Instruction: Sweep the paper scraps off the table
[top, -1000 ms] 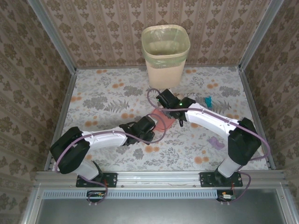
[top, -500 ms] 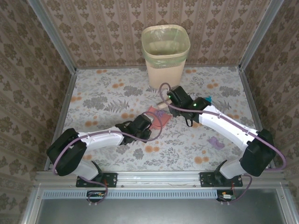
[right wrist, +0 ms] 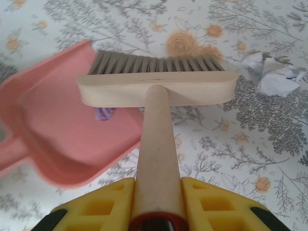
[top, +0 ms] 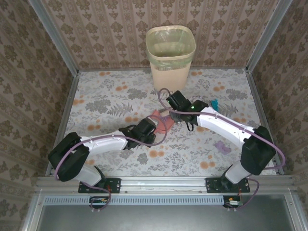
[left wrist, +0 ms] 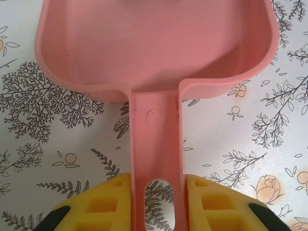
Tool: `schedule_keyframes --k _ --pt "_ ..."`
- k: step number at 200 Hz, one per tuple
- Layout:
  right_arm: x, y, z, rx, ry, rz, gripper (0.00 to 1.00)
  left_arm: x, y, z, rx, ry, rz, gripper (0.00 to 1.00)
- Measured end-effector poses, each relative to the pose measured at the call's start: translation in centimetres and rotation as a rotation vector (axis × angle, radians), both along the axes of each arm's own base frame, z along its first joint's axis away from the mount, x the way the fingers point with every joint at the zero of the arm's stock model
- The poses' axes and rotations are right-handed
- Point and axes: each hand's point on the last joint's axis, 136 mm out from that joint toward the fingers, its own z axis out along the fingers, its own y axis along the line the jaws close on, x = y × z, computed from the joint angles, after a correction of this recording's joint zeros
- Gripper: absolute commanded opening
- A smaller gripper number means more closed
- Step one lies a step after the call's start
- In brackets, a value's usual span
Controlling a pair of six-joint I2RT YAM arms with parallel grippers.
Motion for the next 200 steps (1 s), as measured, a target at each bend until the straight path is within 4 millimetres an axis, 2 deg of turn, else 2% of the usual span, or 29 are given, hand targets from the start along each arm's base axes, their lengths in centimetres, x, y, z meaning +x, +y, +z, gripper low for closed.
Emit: schedule_keyframes --k 42,69,109,136,171,200 --pt "-2.2 0.1 1.4 0.062 0.000 0.062 0.00 0.0 0.0 0.0 0.000 0.000 0.000 0.00" --pt "-3.3 -0.5 2.3 0.138 -0.002 0.055 0.00 0.0 -0.1 0.0 -0.002 -0.001 0.000 0.00" --pt "-3.0 -2.2 3.0 0.296 -0.062 -0.049 0.00 0.1 -0.2 0.0 -0.010 -0.008 -0.001 0.00" --pt "-2.9 -3.3 2.6 0.399 -0.161 -0.116 0.00 0.1 -0.1 -0.1 -0.015 -0.014 0.000 0.00" --pt "-4.0 -6.0 1.4 0.468 -0.319 -0.195 0.00 0.0 -0.1 0.0 -0.027 -0.030 -0.006 0.00" --pt "-3.9 -9.2 2.0 0.454 -0.475 -0.309 0.00 -0.2 -0.2 0.6 -0.048 -0.055 -0.016 0.00"
